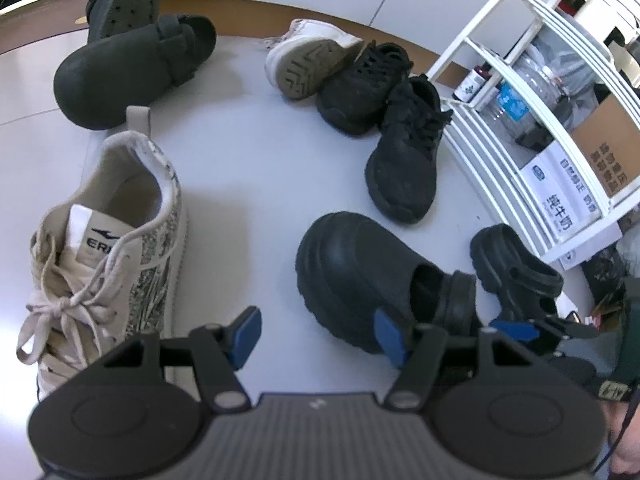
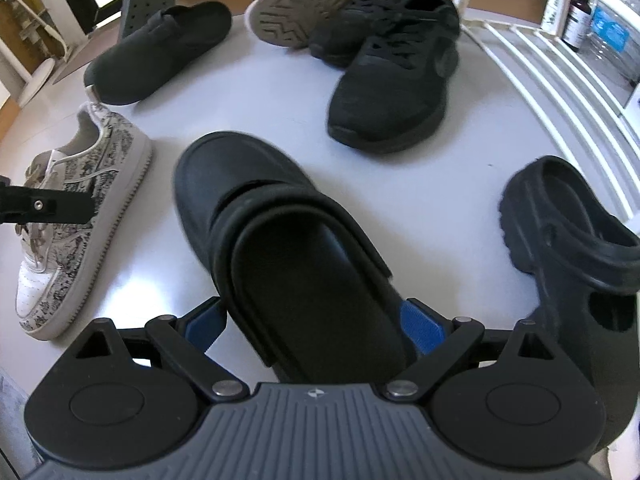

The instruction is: Organize scattered shoes

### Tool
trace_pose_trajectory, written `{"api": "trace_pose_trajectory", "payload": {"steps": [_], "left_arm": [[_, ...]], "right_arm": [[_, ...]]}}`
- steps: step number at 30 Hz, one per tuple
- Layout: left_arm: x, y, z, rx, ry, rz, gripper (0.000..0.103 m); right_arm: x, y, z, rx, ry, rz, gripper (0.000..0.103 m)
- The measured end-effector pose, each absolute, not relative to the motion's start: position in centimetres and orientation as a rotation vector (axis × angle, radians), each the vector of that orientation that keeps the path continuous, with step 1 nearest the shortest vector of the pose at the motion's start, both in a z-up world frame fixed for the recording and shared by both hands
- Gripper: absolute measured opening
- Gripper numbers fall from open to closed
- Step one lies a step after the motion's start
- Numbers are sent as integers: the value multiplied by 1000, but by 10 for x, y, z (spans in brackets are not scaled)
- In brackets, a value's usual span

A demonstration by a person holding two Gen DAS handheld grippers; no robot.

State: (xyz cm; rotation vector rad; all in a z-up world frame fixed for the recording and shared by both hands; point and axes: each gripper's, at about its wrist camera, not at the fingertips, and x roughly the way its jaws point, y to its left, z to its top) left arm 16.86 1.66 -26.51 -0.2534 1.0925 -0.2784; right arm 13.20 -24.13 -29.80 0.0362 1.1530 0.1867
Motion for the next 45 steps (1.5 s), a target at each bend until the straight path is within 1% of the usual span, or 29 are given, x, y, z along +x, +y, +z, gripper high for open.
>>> {"api": "trace_pose_trajectory", "payload": {"steps": [12,14,16,21,32,36,42,45], "left_arm": [[167,8,-267,-245,1111,-296,66],[167,8,-267,-250,1112,-299,66],[168,7,-267,-249,1111,-300,66],[168,7,-267,-249,1112,-297,66],[169,10,-268,-247,1108,-294,66],[170,12,-268,-247,1103,-296,66],[168,20,-268,-267,1098,-290,66],[166,25,-268,-271,1098,-289,66]], "right_arm": [[140,-273,-297,24,1140,38,96],[143,-281,-299,26,1142,13,95],[146,-286,-300,32,1142,3,90],[153,-297,-299,54,1133,-20,90],[140,-294,-288,270,1163,50,90],[144,-284,-285,332,1160,94,91],[148,-259,-290,356,1183,154,98],[152,-246,-293,358,1194,175,99]]}}
